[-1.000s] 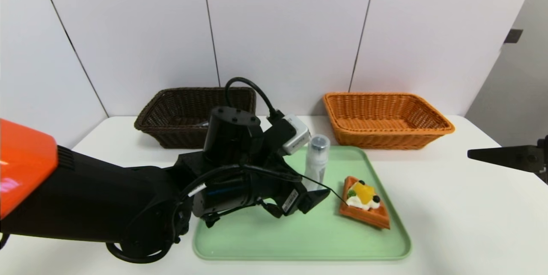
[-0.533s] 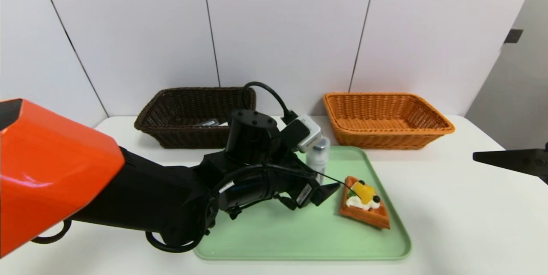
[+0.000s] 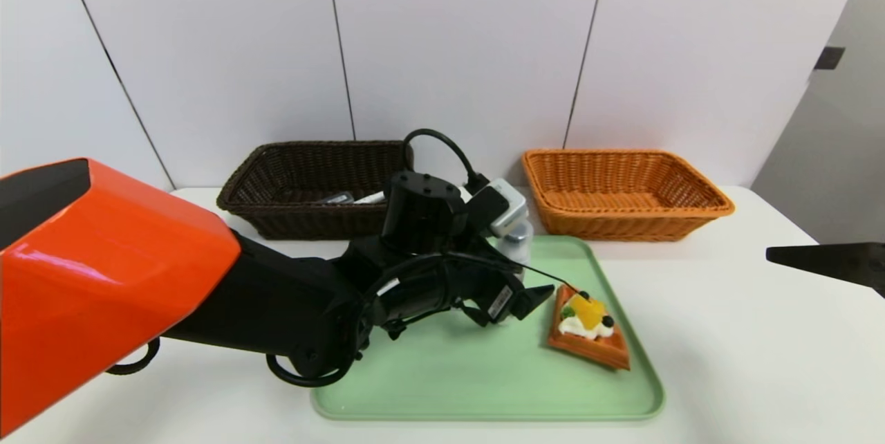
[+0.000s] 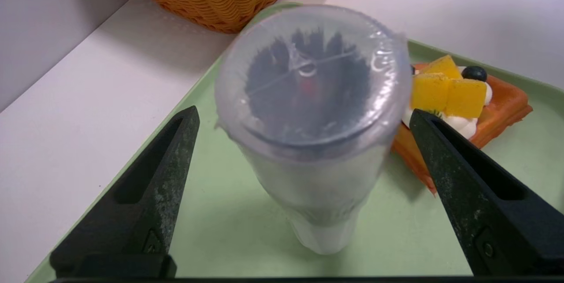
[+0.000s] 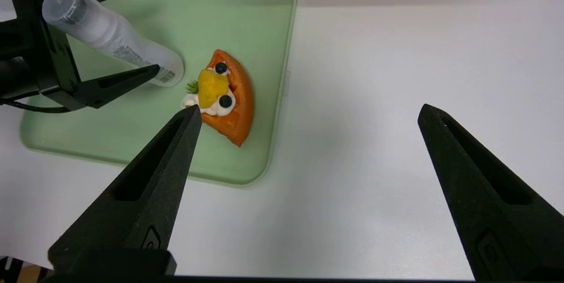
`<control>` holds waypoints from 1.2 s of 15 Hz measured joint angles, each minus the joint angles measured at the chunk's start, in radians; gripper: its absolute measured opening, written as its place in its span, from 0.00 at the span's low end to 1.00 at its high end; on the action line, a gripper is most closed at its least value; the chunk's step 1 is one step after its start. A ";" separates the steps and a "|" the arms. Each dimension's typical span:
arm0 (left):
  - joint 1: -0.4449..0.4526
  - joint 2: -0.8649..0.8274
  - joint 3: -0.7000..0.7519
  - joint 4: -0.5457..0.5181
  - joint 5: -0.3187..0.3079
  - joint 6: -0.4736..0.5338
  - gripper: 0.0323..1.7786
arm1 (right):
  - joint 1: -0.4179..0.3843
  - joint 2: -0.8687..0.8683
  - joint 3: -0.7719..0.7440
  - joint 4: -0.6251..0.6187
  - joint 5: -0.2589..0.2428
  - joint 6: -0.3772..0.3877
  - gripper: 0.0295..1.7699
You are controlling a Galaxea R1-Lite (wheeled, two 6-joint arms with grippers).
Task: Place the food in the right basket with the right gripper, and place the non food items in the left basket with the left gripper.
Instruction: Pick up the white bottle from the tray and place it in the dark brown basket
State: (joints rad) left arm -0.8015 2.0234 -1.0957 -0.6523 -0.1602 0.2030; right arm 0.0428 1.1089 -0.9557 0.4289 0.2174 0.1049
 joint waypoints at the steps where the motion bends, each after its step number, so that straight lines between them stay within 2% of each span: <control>1: 0.001 0.004 -0.008 0.004 0.000 0.000 0.95 | 0.000 -0.002 0.000 0.000 0.000 0.000 0.96; 3: 0.001 0.011 -0.015 0.005 0.001 0.000 0.95 | 0.000 -0.005 0.000 0.001 0.000 0.000 0.96; 4: 0.001 0.014 -0.017 0.005 0.002 0.000 0.89 | 0.000 -0.006 0.000 0.001 0.000 0.000 0.96; 7: 0.003 0.019 -0.019 0.004 0.002 -0.002 0.61 | 0.001 -0.008 0.001 0.002 0.000 0.000 0.96; 11: 0.005 0.019 -0.018 0.004 0.004 -0.003 0.35 | 0.001 -0.011 0.003 0.001 0.000 0.000 0.96; 18: 0.029 -0.027 -0.010 0.008 0.007 -0.004 0.35 | 0.003 -0.011 0.008 0.000 0.002 0.002 0.96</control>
State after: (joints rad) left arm -0.7726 1.9964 -1.1053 -0.6447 -0.1530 0.1989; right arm 0.0460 1.0979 -0.9481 0.4289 0.2194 0.1066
